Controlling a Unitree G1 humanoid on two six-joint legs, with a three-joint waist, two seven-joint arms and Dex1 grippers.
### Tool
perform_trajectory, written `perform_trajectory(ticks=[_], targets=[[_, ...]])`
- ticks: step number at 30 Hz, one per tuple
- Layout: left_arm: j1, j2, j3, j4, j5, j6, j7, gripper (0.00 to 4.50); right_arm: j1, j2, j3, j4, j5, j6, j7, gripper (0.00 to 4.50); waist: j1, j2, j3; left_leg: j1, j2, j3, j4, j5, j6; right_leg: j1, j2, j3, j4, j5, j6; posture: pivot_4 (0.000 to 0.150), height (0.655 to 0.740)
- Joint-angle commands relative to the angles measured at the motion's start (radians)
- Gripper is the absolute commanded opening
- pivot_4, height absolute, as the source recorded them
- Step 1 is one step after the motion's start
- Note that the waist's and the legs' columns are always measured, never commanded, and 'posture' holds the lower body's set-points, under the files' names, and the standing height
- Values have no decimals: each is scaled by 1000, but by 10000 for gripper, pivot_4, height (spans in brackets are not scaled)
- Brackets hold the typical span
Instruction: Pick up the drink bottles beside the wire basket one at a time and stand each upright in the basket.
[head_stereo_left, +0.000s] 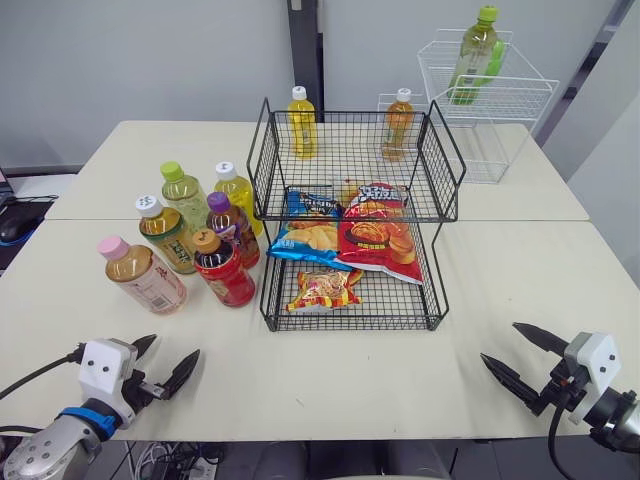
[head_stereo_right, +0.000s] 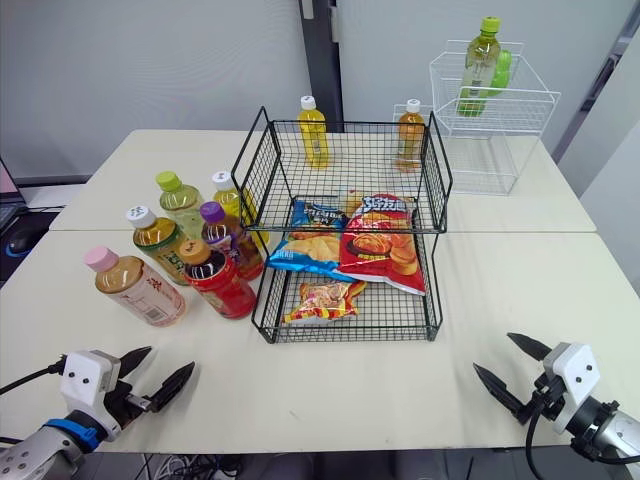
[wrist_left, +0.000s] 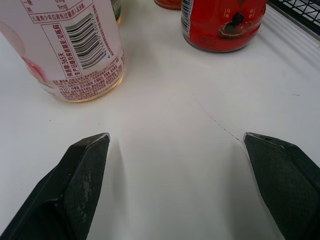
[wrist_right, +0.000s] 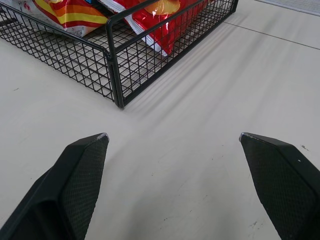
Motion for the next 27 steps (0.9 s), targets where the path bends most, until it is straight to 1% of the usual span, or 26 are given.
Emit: perform_trajectory(ticks=[1, 4, 7, 11, 17, 19, 22, 23, 25, 27], targets=[[-11, -3, 43, 6, -7, -26, 13, 44624, 6, 19, -15, 10, -6, -42, -5, 45000, 0, 0, 0, 0, 0, 0, 0, 0, 0, 0, 0, 0, 0, 0, 0, 1500, 7400], [-30, -19, 87, 45, -33, -33, 35, 44624, 0, 44, -19, 34, -20, -60, -35, 45000, 0, 0, 0, 0, 0, 0, 0, 0, 0, 0, 0, 0, 0, 0, 0, 1500, 7400], [-43, -12, 121, 85, -34, -49, 35, 44624, -15, 56, -35, 54, -21, -53, -65, 45000, 0, 0, 0, 0, 0, 0, 0, 0, 0, 0, 0, 0, 0, 0, 0, 1500, 7400], [-69, -2, 175, 142, -44, -47, 57, 44624, -63, 30, -65, 129, -59, -83, -99, 45000, 0, 0, 0, 0, 0, 0, 0, 0, 0, 0, 0, 0, 0, 0, 0, 1500, 7400], [-114, 47, 226, 280, -31, -81, 45, 44624, -144, -11, -95, 190, -50, -73, -95, 45000, -1, 0, 0, 1, 0, 0, 0, 0, 0, 0, 0, 0, 0, 0, 0, 1500, 7400], [-131, 68, 232, 330, -23, -95, 41, 44624, -169, -26, -92, 156, -13, -25, -84, 45000, -1, 0, 0, 1, 0, 0, 0, 0, 0, 0, 0, 0, 0, 0, 0, 1500, 7400], [-173, 102, 239, 405, -20, -107, 43, 44624, -178, -65, -71, 31, 83, 71, -34, 45000, -1, 1, 0, 1, 0, 0, 0, 0, 0, 1, 0, 0, 0, 0, 0, 1500, 7400], [-192, 113, 241, 432, -18, -111, 49, 44624, -182, -91, -62, -16, 118, 104, -8, 45000, -1, 1, 0, 1, 0, 0, 0, 0, 0, 1, 0, 0, 0, 0, 0, 1500, 7400], [-230, 132, 242, 488, -13, -120, 59, 44624, -183, -177, -32, -104, 150, 121, 102, 45000, -1, 1, 1, 1, 0, -1, 0, 0, 0, 1, 1, 0, 1, 1, 2, 1500, 7400], [-263, 144, 239, 538, -8, -129, 66, 44624, -199, -250, -30, -162, 203, 167, 161, 45000, -1, 1, 0, 2, 0, -1, 0, 0, 0, 2, 1, -1, 0, 1, 2, 1500, 7400]])
